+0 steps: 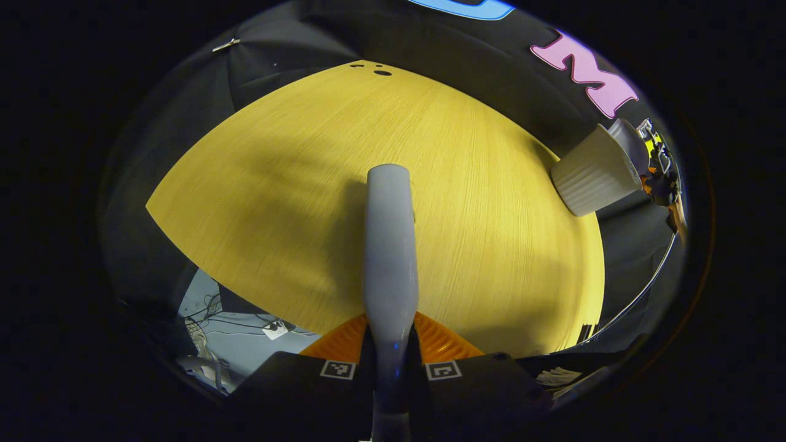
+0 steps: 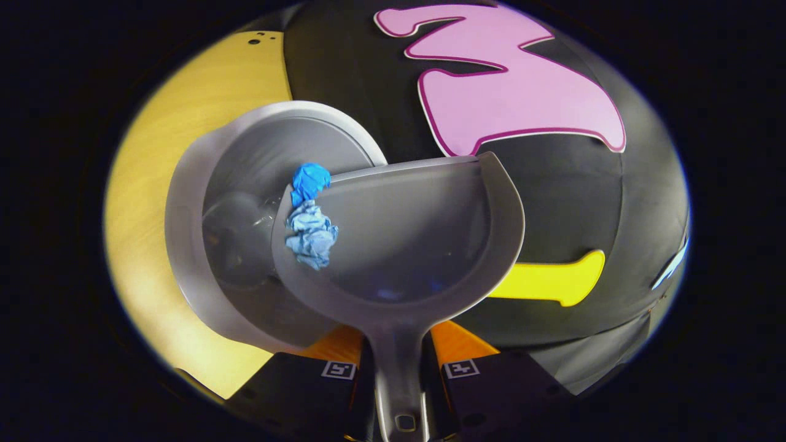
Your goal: Pick up the small broom and dustpan from the desktop, sweep the trash into the dustpan with the broom, and then empty the trash into the garbage bin.
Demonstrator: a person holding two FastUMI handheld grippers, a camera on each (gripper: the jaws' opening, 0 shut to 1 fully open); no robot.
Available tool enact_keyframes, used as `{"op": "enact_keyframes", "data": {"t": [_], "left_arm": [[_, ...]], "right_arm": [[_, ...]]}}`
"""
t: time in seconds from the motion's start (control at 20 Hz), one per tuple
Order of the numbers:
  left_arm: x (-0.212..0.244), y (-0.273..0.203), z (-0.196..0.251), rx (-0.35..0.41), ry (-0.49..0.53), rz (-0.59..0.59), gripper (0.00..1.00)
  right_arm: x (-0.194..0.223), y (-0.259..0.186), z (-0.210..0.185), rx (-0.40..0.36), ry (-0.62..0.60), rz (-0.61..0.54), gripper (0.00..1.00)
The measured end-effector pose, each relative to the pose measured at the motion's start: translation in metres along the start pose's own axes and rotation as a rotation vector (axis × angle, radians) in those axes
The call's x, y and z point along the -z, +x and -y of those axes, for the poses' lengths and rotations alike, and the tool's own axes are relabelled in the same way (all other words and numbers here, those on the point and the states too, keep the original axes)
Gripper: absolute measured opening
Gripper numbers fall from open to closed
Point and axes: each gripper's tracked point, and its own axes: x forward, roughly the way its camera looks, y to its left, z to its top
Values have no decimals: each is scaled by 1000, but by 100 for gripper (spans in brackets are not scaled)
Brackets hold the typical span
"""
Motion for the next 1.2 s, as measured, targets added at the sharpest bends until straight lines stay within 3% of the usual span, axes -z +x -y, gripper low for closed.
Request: {"op": "enact_keyframes", "data": {"t": [0.2, 0.35, 0.5, 0.65, 0.95, 1.0, 1.05, 1.2], "left_arm": [[2, -3, -1, -5, 0, 2, 30], [5, -2, -2, -8, 6, -5, 27], [2, -3, -5, -14, 10, 0, 24], [-2, -6, -7, -18, 6, 16, 27], [-8, -10, -7, -20, 18, 33, 27], [-10, -12, -8, -30, 31, 43, 24], [-15, -13, -10, -44, 44, 65, 27], [-29, -19, -5, -21, 49, 119, 27]], "right_arm": [[9, -6, 18, 57, -157, 3, 37], [15, -9, 19, 71, -235, 14, 37], [16, -11, 20, 51, -221, -4, 37], [6, -16, 25, 42, -179, 21, 37], [-6, -36, 63, 0, 158, 29, 37], [-5, -41, 70, -1, 214, 29, 37], [-3, -48, 74, -6, 272, 30, 37], [-10, -86, 77, -62, 521, 95, 37]]}}
